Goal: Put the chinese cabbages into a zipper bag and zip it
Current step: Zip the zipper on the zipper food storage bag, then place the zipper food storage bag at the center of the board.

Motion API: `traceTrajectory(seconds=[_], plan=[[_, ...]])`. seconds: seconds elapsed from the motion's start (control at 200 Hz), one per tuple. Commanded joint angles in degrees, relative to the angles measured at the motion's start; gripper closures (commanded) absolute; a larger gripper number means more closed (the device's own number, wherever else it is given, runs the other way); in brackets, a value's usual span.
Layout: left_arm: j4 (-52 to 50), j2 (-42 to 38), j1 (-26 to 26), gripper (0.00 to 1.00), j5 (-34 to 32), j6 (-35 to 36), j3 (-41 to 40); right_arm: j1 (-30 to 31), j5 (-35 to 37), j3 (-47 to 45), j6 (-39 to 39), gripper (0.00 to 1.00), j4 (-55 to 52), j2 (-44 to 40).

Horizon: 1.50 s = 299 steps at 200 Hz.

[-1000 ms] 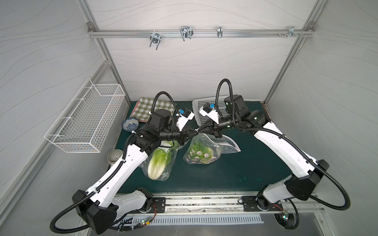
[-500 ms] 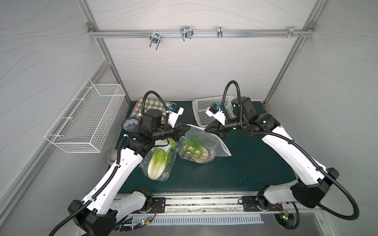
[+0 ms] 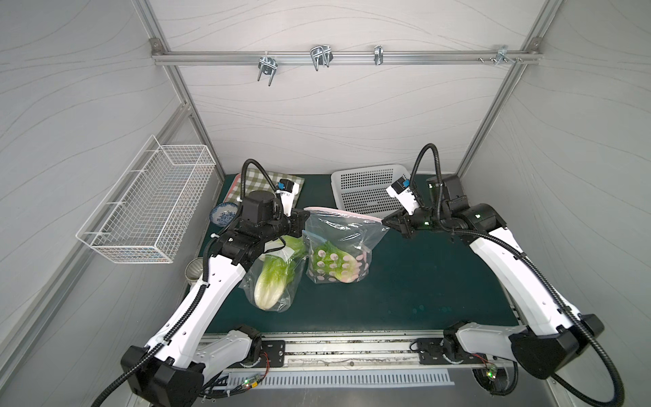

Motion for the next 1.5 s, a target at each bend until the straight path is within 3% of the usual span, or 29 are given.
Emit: traceTrajectory(seconds=[0.0,0.03,0.1,0.16,0.305,0.4,0.495,0.68,0.825,0.895,0.99,1.081,1.366,1.491], plan=[[2.89,0.48,1.29,1.0,-4.0,-1.14,-0.2,-0.33,-0.23,0.86,2.0,1.0,-1.63,0.06],[2.9,0.71,1.29,1.0,-4.31,-1.19,-0.22,-0.33,-0.81,1.04,2.5,0.93,-1.38,0.32],[2.89,1.3,1.32,1.0,-5.11,-0.72,-0.51,-1.39,-2.59,-0.84,6.16,0.55,1.73,-0.65],[3.23,2.32,2.08,1.0,-5.64,-0.77,-0.87,-4.18,-7.07,-6.13,10.93,0.42,7.99,-3.7],[5.48,5.8,4.82,1.0,-4.68,-2.3,-1.63,-11.18,-9.1,-22.18,21.94,0.34,21.08,-12.21],[7.27,9.09,5.18,1.0,-4.24,-2.5,-1.81,-8.58,-9.56,-29.01,24.73,0.3,27.32,-12.89],[8.6,14.06,5.3,1.0,-4.24,-2.67,-1.28,-2.27,-2.3,-32.52,21.56,0.29,31.36,-5.37],[3.8,23.93,5.34,1.0,-11.79,-2.85,3.65,2.86,-4.91,-28.43,21.16,0.2,37.23,14.33],[2.08,28.8,5.83,1.0,-15.24,-4.78,4.35,9.41,-10.22,-28.04,24.52,0.25,43.49,21.63],[1.92,30.54,6.03,1.0,-14.55,-6.13,4.62,11.19,-12.18,-28.29,27.35,0.4,47.79,23.74],[0.14,31.25,5.98,1.0,-13.38,-6.97,5.53,9.97,-15.9,-28.03,34.86,0.78,51.64,24.4],[-1.92,29.93,5.96,1.0,-13.45,-6.81,5.46,7.62,-19.79,-27.35,41.45,0.93,49.82,23.28],[-7.34,24.49,4.62,1.0,-11.82,-9.74,0.57,5.57,-32.31,-33.23,49.77,1.0,37.73,14.34],[-8.61,24.05,4.46,0.94,-12.52,-9.86,-0.15,3.37,-35.32,-36.53,51.37,1.0,36.23,8.78]])
